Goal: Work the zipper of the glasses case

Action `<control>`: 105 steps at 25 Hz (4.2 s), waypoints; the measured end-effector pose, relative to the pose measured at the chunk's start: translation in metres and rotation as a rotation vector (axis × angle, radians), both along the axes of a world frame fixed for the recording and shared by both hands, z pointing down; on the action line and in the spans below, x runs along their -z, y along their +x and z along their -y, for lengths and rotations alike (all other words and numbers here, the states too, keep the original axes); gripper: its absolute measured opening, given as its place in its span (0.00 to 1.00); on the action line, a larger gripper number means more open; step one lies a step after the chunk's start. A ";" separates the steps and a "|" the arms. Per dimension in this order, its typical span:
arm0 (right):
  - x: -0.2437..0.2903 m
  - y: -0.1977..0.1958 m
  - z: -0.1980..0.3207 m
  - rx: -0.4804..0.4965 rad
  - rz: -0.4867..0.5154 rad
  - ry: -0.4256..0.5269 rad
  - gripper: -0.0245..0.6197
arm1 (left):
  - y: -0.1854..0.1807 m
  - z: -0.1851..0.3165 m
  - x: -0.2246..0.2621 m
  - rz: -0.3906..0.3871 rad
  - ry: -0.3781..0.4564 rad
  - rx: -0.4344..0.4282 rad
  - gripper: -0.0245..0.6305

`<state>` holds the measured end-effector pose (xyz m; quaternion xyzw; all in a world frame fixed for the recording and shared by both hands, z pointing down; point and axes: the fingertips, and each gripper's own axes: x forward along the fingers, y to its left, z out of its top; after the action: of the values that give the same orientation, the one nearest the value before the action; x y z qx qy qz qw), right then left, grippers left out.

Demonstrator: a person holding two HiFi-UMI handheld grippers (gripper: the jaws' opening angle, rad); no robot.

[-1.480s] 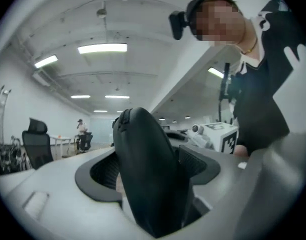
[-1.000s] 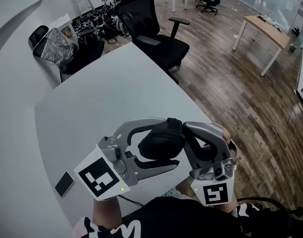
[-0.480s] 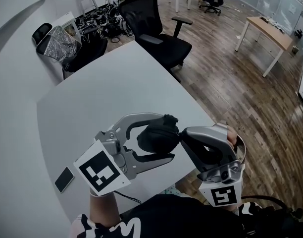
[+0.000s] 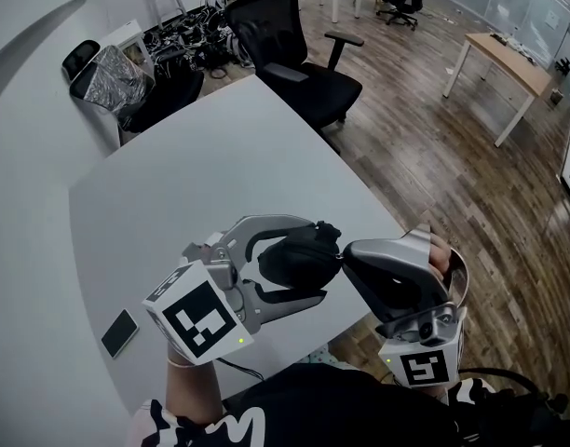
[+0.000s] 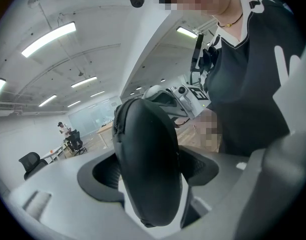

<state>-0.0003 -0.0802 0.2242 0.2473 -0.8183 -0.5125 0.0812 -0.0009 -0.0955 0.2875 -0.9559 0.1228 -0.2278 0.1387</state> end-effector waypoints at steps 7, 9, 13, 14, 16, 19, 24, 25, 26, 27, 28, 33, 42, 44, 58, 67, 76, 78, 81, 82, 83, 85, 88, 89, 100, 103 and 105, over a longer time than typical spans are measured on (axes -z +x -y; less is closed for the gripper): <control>-0.002 0.000 -0.015 0.029 0.013 0.047 0.05 | 0.003 -0.017 -0.001 -0.040 0.008 -0.033 0.59; 0.004 -0.003 -0.022 0.070 0.042 0.042 0.05 | 0.002 -0.023 0.006 -0.096 0.030 -0.077 0.60; 0.015 -0.007 -0.033 0.146 0.043 0.042 0.05 | 0.002 -0.031 0.018 -0.184 0.017 -0.191 0.64; 0.017 -0.009 -0.036 0.167 0.046 0.041 0.05 | 0.000 -0.032 0.018 -0.213 -0.021 -0.209 0.68; 0.022 -0.009 -0.044 0.205 0.059 0.040 0.05 | -0.002 -0.034 0.019 -0.306 -0.163 -0.202 0.74; 0.026 -0.009 -0.051 0.240 0.069 0.040 0.05 | 0.005 -0.043 0.022 -0.369 -0.279 -0.259 0.75; 0.024 -0.013 -0.042 0.211 0.073 0.036 0.05 | 0.009 -0.053 0.022 -0.369 -0.298 -0.379 0.66; 0.025 -0.013 -0.039 0.194 0.074 0.041 0.05 | 0.008 -0.053 0.021 -0.379 -0.304 -0.387 0.52; 0.025 -0.013 -0.037 0.178 0.072 0.049 0.05 | 0.007 -0.052 0.021 -0.389 -0.308 -0.387 0.45; 0.024 -0.013 -0.034 0.165 0.069 0.059 0.05 | 0.006 -0.050 0.020 -0.398 -0.311 -0.376 0.45; 0.023 -0.013 -0.032 0.152 0.068 0.063 0.05 | 0.007 -0.048 0.020 -0.406 -0.313 -0.361 0.45; 0.014 -0.012 -0.026 0.118 0.077 0.040 0.05 | 0.007 -0.042 0.014 -0.411 -0.320 -0.304 0.44; -0.011 -0.008 -0.006 0.076 0.117 -0.084 0.05 | 0.001 -0.019 0.020 -0.533 -0.290 -0.211 0.44; -0.018 -0.009 0.001 0.063 0.137 -0.122 0.05 | -0.003 -0.012 0.026 -0.573 -0.274 -0.198 0.44; -0.053 -0.027 0.038 0.031 0.257 -0.351 0.05 | -0.036 0.032 0.080 -0.812 -0.152 -0.118 0.44; -0.088 -0.046 0.037 0.062 0.299 -0.499 0.05 | -0.049 0.039 0.093 -0.953 -0.139 -0.045 0.44; -0.097 -0.065 0.033 0.112 0.326 -0.600 0.05 | -0.055 0.042 0.093 -1.026 -0.137 -0.012 0.44; -0.100 -0.072 0.031 0.121 0.312 -0.604 0.05 | -0.053 0.043 0.092 -1.014 -0.137 -0.005 0.44; -0.102 -0.074 0.032 0.115 0.306 -0.607 0.05 | -0.053 0.045 0.089 -1.003 -0.135 0.020 0.44; -0.103 -0.073 0.032 0.108 0.305 -0.601 0.05 | -0.054 0.046 0.088 -1.007 -0.134 0.033 0.44; -0.105 -0.073 0.032 0.100 0.303 -0.593 0.05 | -0.056 0.047 0.086 -1.011 -0.130 0.052 0.44; -0.110 -0.071 0.032 0.086 0.281 -0.581 0.05 | -0.064 0.052 0.083 -1.003 -0.104 0.127 0.44; -0.119 -0.060 0.039 0.047 0.306 -0.641 0.05 | -0.091 0.064 0.068 -0.957 -0.024 0.341 0.44; -0.121 -0.053 0.045 0.015 0.351 -0.690 0.05 | -0.100 0.069 0.057 -0.937 -0.001 0.428 0.45; -0.101 -0.043 0.074 -0.107 0.473 -0.729 0.05 | -0.110 0.071 -0.049 -0.635 0.085 0.952 0.45; -0.102 -0.045 0.072 -0.117 0.473 -0.729 0.05 | -0.108 0.068 -0.052 -0.650 0.092 0.964 0.45; -0.102 -0.044 0.072 -0.124 0.481 -0.735 0.05 | -0.107 0.068 -0.054 -0.652 0.100 0.968 0.45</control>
<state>-0.0441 -0.1522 0.3261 0.3629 -0.9254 -0.1097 0.0015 -0.1081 -0.1632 0.3412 -0.8041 0.5924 0.0465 0.0189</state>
